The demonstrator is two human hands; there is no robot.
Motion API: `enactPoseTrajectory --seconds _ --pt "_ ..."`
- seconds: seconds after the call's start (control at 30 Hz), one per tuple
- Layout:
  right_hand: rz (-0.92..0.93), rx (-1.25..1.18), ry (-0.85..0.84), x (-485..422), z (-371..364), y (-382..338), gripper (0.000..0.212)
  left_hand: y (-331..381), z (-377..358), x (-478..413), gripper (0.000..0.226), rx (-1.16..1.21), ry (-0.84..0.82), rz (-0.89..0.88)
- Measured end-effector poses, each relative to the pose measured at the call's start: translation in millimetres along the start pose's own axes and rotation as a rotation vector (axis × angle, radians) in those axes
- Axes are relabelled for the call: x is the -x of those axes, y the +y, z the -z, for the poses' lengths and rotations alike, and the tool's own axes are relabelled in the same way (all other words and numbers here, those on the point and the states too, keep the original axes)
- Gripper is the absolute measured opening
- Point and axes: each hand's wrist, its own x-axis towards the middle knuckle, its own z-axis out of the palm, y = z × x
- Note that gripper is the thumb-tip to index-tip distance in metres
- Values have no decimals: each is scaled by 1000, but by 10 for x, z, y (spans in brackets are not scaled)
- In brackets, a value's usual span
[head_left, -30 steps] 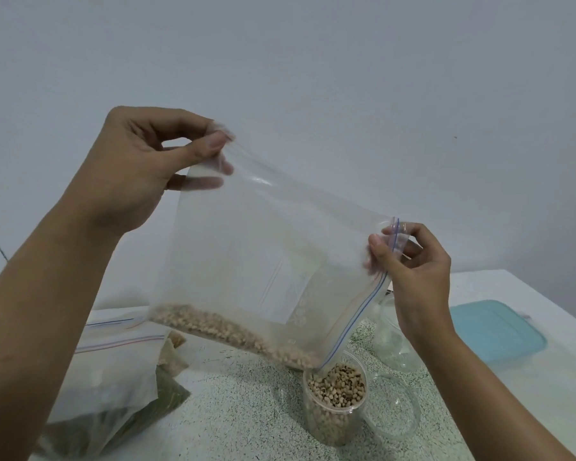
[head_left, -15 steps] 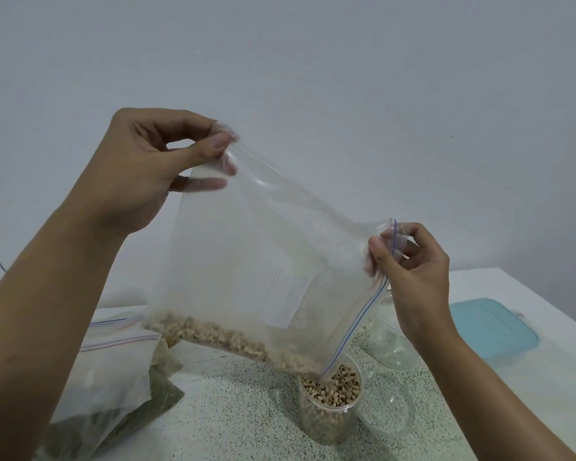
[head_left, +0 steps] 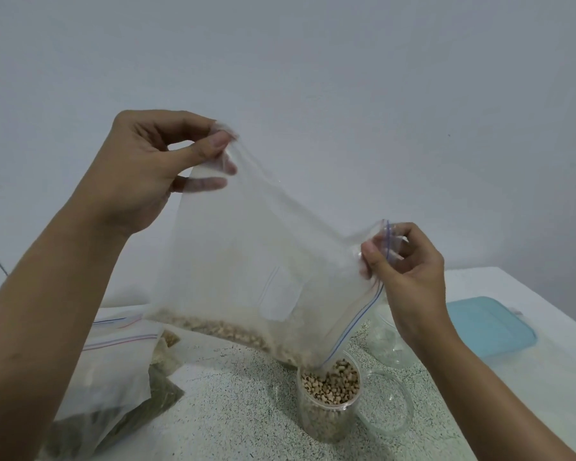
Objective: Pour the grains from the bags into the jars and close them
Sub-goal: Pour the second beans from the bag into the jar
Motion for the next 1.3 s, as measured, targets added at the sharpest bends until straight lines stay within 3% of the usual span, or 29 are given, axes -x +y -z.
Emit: enactPoseTrajectory --seconds 1.3 --pt "29 -51 93 -39 -5 -66 13 125 -6 -104 14 -90 -18 -54"
